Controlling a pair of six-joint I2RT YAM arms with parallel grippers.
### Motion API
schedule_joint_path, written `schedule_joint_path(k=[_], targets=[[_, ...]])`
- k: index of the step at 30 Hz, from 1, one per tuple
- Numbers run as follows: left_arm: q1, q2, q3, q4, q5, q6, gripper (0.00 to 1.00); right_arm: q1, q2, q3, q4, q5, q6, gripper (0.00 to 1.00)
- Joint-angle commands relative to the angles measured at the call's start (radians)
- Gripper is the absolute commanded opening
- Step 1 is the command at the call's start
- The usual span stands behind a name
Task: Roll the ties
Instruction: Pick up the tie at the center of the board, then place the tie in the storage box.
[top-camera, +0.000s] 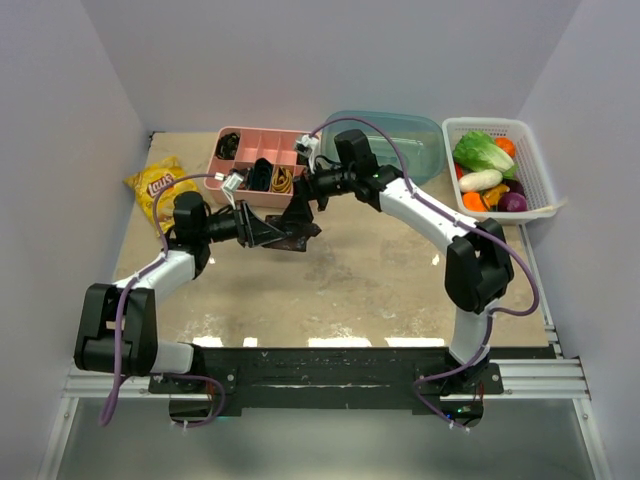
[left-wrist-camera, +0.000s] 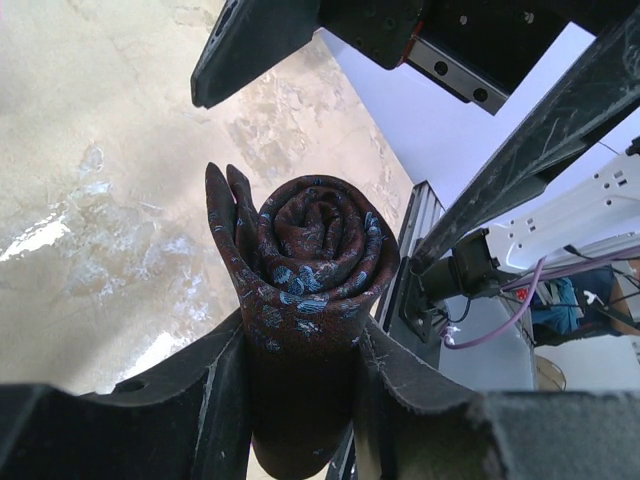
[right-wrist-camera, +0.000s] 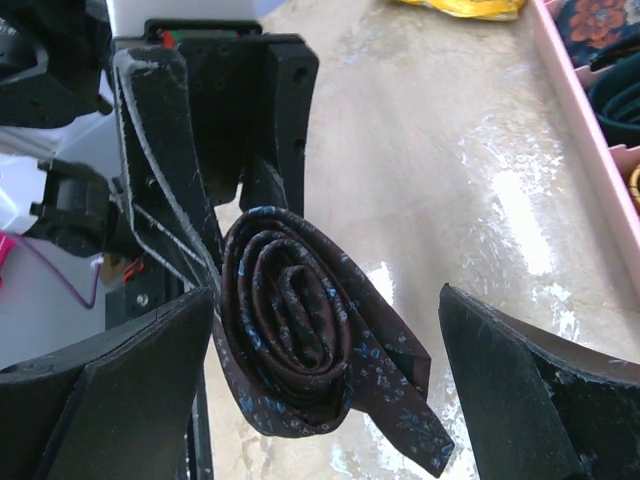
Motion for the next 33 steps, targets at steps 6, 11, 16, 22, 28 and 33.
schedule_joint_path(k=[6, 11, 16, 22, 28, 33], targets=[[-0.010, -0.047, 0.050, 0.063, 0.098, 0.023, 0.34, -0.006, -0.087, -0.014, -0.094, -0.138, -0.130, 0.99], [-0.031, -0.070, 0.061, 0.069, 0.116, 0.027, 0.34, -0.006, -0.078, -0.009, -0.160, -0.120, -0.167, 0.99], [-0.045, -0.081, 0.072, 0.066, 0.122, 0.025, 0.34, -0.005, -0.061, -0.005, -0.193, -0.126, -0.193, 0.99], [-0.051, -0.101, 0.067, 0.067, 0.119, 0.027, 0.33, -0.023, -0.023, 0.006, -0.267, -0.186, -0.251, 0.99], [-0.051, -0.101, 0.079, 0.069, 0.110, 0.024, 0.32, -0.022, 0.003, 0.027, -0.332, -0.229, -0.291, 0.98], [-0.054, -0.101, 0.078, 0.112, 0.104, -0.009, 0.32, -0.022, 0.035, 0.040, -0.358, -0.258, -0.295, 0.95]])
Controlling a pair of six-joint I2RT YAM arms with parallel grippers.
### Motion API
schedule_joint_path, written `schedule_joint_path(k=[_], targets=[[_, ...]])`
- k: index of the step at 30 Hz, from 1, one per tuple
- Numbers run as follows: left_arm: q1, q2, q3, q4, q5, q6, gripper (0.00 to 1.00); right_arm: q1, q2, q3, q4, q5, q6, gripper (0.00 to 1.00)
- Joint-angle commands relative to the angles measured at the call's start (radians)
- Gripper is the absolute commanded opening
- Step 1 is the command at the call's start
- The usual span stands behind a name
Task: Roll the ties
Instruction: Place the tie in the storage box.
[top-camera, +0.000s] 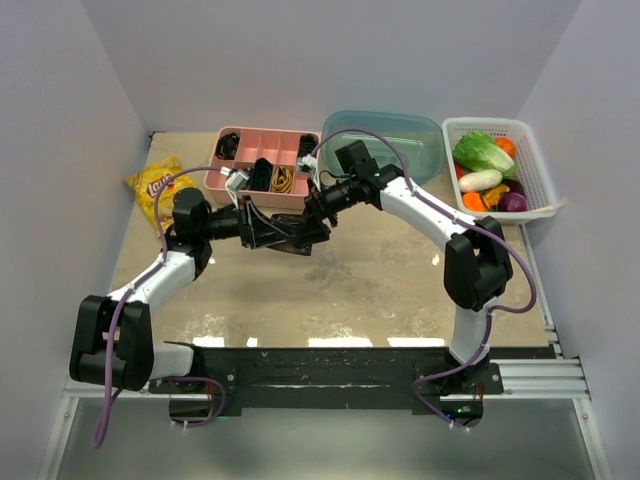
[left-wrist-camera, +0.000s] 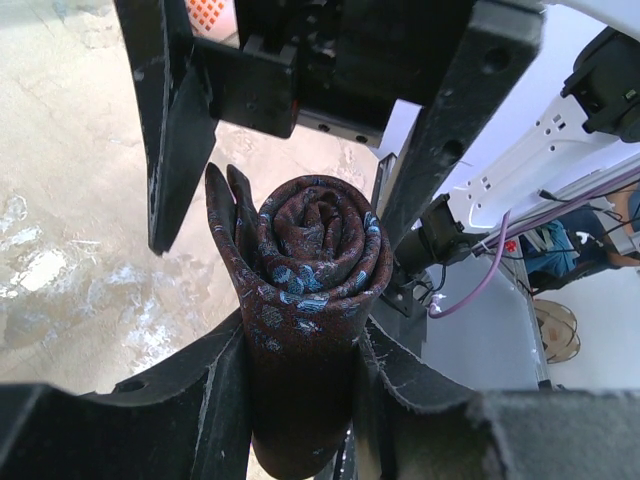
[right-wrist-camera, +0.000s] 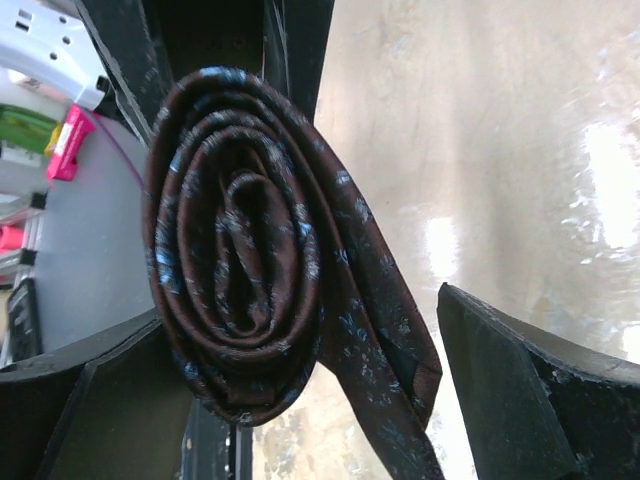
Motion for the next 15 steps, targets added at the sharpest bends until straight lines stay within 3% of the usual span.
schedule_joint_path(k=[1, 7, 9, 15], targets=[[-0.007, -0.032, 0.042, 0.097, 0.017, -0.023, 0.32, -0.003, 0.031, 0.046, -0.054, -0.044, -0.035, 0.93], [-0.017, -0.018, 0.044, 0.097, 0.006, -0.023, 0.30, -0.003, 0.029, 0.047, 0.002, -0.051, 0.028, 0.82], [-0.018, -0.014, 0.042, 0.096, -0.002, -0.020, 0.30, -0.004, 0.024, 0.049, 0.028, -0.058, 0.060, 0.73], [-0.023, -0.001, 0.070, -0.007, -0.038, 0.055, 0.30, -0.003, 0.015, 0.046, 0.074, -0.068, 0.113, 0.72]])
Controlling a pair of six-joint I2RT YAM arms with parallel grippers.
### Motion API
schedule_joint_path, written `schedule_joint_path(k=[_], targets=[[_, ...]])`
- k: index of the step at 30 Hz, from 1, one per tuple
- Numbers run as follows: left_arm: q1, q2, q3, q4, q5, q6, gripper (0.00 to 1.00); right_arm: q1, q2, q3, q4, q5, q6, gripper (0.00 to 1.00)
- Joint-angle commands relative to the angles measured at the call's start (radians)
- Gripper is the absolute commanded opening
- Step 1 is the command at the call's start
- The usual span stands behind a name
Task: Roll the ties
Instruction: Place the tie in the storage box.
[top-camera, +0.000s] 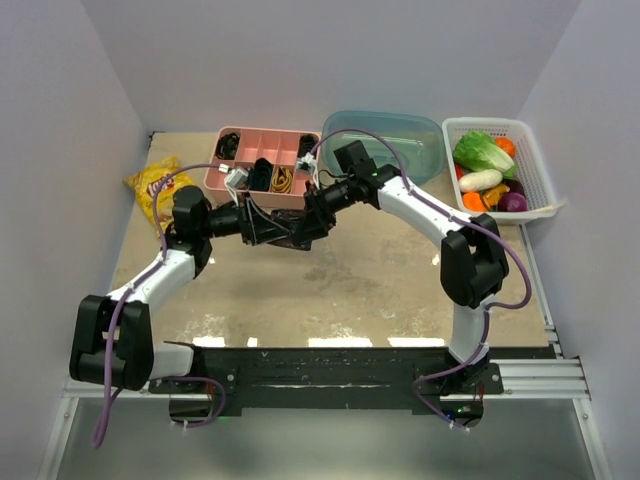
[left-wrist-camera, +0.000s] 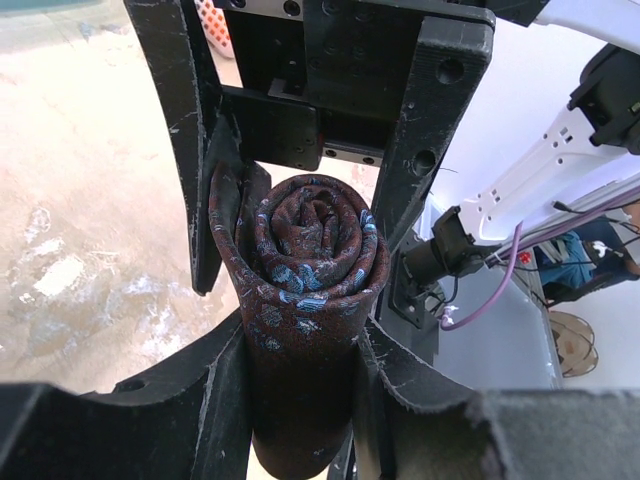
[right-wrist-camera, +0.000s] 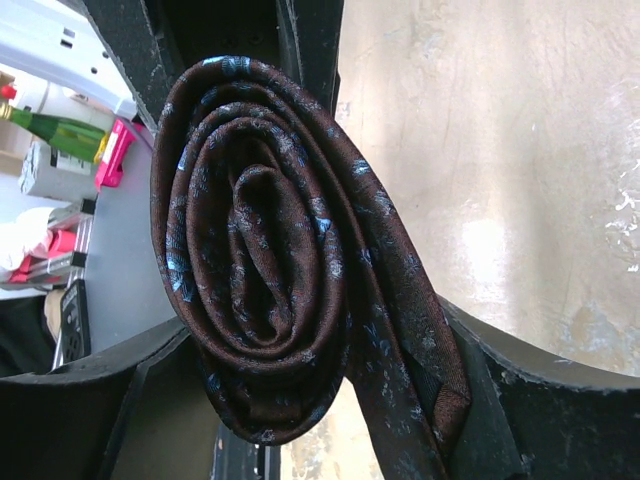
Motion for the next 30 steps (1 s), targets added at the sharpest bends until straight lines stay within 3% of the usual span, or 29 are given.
schedule_joint_path(k=[1, 12, 16, 17, 19, 20, 25, 30], targets=[[-0.019, -0.004, 0.063, -0.017, -0.003, 0.052, 0.30, -0.004, -0.018, 0.033, 0.077, 0.001, 0.060, 0.71], [-0.028, 0.019, 0.090, -0.108, -0.043, 0.122, 0.30, 0.001, 0.010, 0.062, 0.088, 0.035, 0.113, 0.39], [-0.028, 0.015, 0.111, -0.176, -0.080, 0.168, 0.35, -0.001, 0.010, 0.064, 0.097, 0.062, 0.119, 0.26], [-0.028, 0.015, 0.113, -0.190, -0.095, 0.177, 0.38, -0.001, 0.007, 0.064, 0.102, 0.068, 0.143, 0.17], [-0.028, 0.010, 0.123, -0.211, -0.115, 0.193, 0.43, -0.001, 0.004, 0.056, 0.126, 0.074, 0.163, 0.10], [-0.028, 0.009, 0.126, -0.230, -0.138, 0.206, 0.51, -0.002, 0.002, 0.056, 0.129, 0.085, 0.169, 0.06], [-0.026, -0.016, 0.165, -0.331, -0.273, 0.268, 0.80, -0.001, -0.014, 0.064, 0.146, 0.122, 0.192, 0.00], [-0.026, -0.033, 0.227, -0.383, -0.376, 0.291, 0.96, -0.003, -0.024, 0.085, 0.135, 0.183, 0.203, 0.00]])
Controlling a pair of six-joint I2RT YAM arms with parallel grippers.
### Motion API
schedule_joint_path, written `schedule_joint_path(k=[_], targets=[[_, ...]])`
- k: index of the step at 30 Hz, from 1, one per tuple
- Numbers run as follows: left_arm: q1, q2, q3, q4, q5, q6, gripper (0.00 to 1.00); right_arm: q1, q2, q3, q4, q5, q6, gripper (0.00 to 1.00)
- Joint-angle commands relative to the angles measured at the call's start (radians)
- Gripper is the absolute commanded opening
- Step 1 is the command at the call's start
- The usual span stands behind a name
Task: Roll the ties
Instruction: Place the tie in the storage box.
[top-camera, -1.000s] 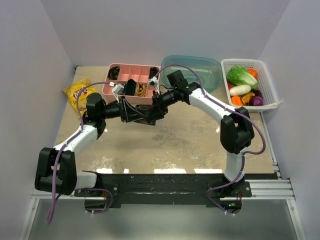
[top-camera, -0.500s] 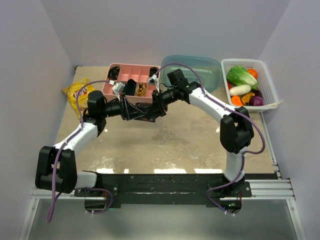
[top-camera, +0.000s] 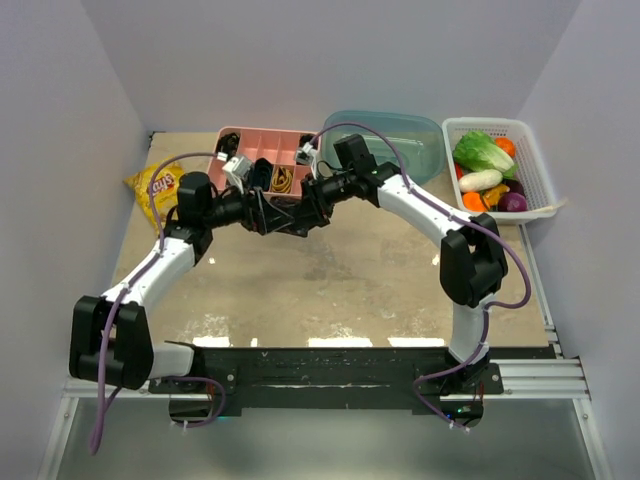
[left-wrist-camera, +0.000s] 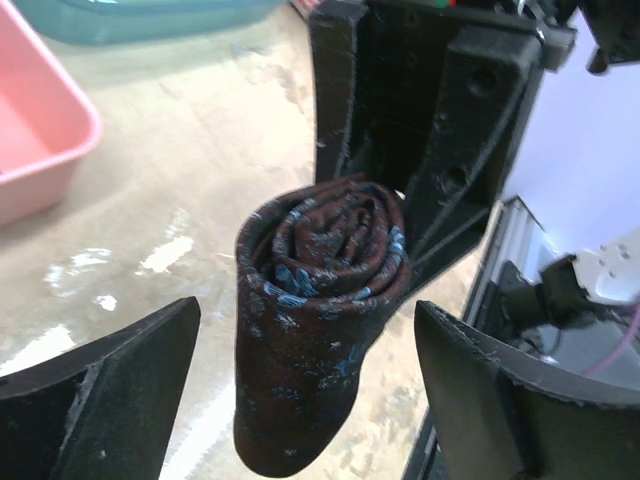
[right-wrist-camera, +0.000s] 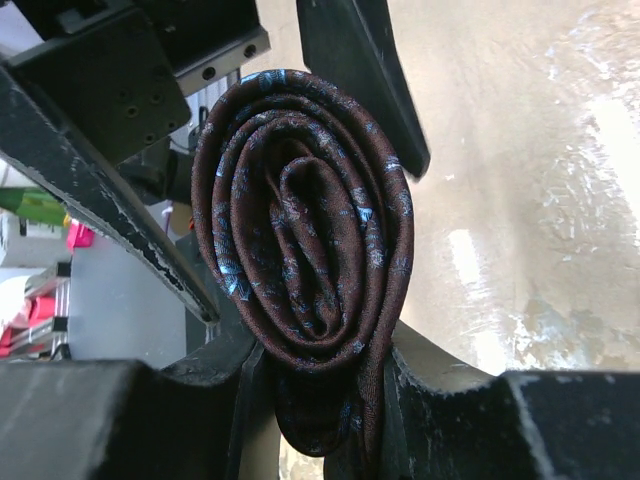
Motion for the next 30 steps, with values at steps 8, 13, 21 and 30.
schedule_joint_path(k=[8, 13, 21, 30], targets=[[0.001, -0.123, 0.169, -0.130, -0.416, 0.075, 1.00, -0.003, 0.009, 0.167, 0.037, 0.206, 0.082, 0.00], [0.001, -0.191, 0.167, -0.162, -0.641, 0.083, 1.00, -0.001, 0.078, 0.301, 0.026, 0.408, 0.137, 0.00], [0.002, -0.220, 0.166, -0.189, -0.749, 0.112, 1.00, -0.001, 0.179, 0.414, 0.092, 0.766, 0.304, 0.00], [0.002, -0.229, 0.138, -0.228, -0.757, 0.123, 1.00, 0.002, 0.316, 0.464, 0.199, 0.975, 0.453, 0.00]])
